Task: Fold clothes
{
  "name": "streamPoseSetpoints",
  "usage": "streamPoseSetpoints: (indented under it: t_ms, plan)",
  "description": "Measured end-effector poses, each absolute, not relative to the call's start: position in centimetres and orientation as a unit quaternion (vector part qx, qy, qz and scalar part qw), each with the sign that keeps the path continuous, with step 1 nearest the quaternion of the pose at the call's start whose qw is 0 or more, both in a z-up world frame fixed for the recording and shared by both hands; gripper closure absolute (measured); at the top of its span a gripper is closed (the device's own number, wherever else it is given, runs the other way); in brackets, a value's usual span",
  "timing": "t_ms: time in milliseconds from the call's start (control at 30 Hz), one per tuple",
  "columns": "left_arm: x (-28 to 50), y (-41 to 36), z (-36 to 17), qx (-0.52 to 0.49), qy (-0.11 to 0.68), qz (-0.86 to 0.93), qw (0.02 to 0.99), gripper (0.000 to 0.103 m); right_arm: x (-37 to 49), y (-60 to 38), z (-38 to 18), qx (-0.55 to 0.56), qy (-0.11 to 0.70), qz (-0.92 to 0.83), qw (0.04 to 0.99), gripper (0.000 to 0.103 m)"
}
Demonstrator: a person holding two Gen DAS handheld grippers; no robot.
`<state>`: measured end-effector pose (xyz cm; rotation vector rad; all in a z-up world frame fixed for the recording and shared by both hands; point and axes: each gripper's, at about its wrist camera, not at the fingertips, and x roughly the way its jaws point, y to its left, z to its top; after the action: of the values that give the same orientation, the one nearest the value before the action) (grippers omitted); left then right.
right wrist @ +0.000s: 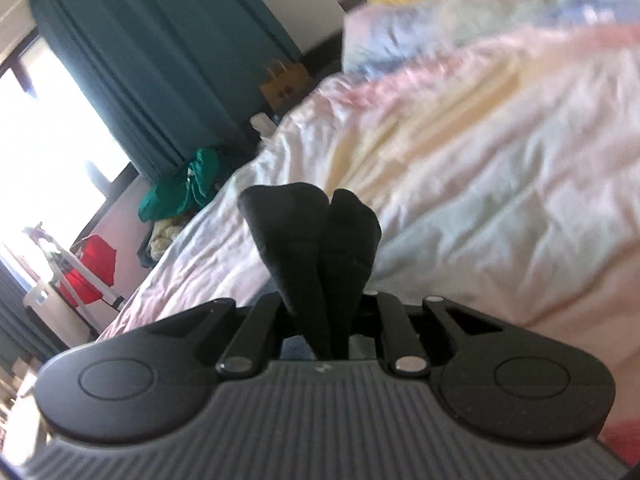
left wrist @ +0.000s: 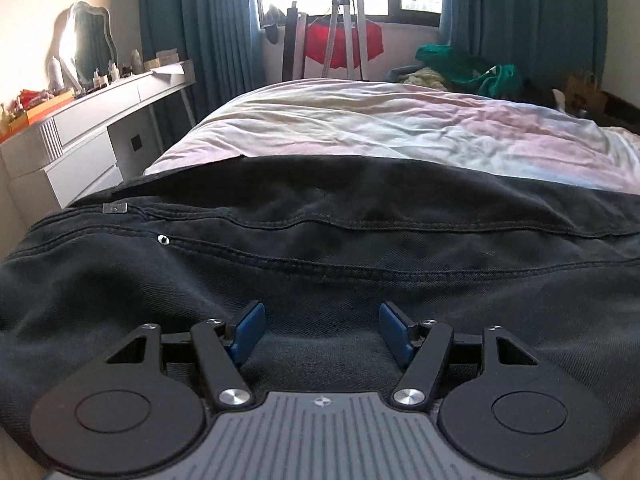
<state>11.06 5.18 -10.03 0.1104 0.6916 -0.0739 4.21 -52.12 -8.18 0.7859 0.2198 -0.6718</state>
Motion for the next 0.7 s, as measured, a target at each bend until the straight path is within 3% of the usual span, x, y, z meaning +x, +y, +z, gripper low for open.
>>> streamPoseSetpoints:
  t_ms: [333,500,567,700]
  plan:
    - [11.1,6.8,-7.4,-0.008,0.335,-0.039,0.941,0.038,7.9,-34.9,-1.7,0.084,0.055,-0.208,0.973,0.091]
    - [8.4,9.1,-3.4,-0.077,0.246,-0.038,0.966,0.035,9.7,-26.1,1.6,-0.07,0.027,-0.14,0.987,0.091]
    - [7.3,10.6,-1.9,-0.107,0.207,-0.031,0.972,0.03,10.3,-21.8,0.7,-0.108,0.036,-0.096,0.989,0.091]
    - [6.7,14.1,-1.1,-0.191,0.175,-0.042,0.965,0.03,10.8,-13.6,-5.2,-0.185,0.099,0.003,0.978,0.091]
